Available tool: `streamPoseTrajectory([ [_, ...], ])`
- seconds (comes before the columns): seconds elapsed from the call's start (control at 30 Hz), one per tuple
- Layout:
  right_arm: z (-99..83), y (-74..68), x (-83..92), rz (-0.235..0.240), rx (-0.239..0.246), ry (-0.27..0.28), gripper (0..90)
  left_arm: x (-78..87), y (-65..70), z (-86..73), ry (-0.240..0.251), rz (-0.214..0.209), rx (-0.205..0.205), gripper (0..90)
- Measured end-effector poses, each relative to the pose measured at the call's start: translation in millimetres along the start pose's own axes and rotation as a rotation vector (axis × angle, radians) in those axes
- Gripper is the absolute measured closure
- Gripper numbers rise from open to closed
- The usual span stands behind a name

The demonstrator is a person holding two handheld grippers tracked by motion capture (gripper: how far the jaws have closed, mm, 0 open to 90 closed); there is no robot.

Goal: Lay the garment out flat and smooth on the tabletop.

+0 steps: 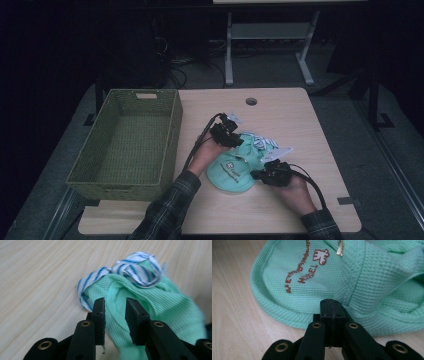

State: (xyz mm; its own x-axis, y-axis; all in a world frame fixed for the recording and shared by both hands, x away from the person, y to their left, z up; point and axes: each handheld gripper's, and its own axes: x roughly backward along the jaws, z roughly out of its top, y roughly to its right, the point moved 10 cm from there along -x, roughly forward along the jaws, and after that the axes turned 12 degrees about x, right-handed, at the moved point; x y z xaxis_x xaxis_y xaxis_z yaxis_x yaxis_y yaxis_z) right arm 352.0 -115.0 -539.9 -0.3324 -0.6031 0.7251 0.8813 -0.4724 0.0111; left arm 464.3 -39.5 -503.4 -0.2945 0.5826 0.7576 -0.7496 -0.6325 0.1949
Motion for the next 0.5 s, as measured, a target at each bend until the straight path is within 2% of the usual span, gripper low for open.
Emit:
streamPoseTrajectory([
  [0.13,-1.3,-0.7,0.8,-0.004,-0.005,0.008,89.9,-14.4,-5.0,-0.8,-0.026,0.007,-0.016,68.8],
  [0.23,-1.6,-1.1,1.3,-0.008,-0.010,0.006,89.8,-21.8,-6.5,-2.4,-0.037,0.000,-0.008,68.6],
  [0.4,-1.7,-0.6,1.1,-0.011,-0.005,0.007,89.9,-32.8,-8.1,-6.8,-0.071,0.010,-0.027,67.5],
  [0.43,-1.6,-1.0,1.2,-0.011,-0.011,0.006,89.9,-34.3,-7.8,-7.7,-0.074,0.009,-0.027,68.9],
  [0.5,-1.7,-1.2,1.4,-0.011,-0.012,0.005,89.9,-34.4,-8.2,-7.7,-0.074,0.003,-0.027,77.5],
])
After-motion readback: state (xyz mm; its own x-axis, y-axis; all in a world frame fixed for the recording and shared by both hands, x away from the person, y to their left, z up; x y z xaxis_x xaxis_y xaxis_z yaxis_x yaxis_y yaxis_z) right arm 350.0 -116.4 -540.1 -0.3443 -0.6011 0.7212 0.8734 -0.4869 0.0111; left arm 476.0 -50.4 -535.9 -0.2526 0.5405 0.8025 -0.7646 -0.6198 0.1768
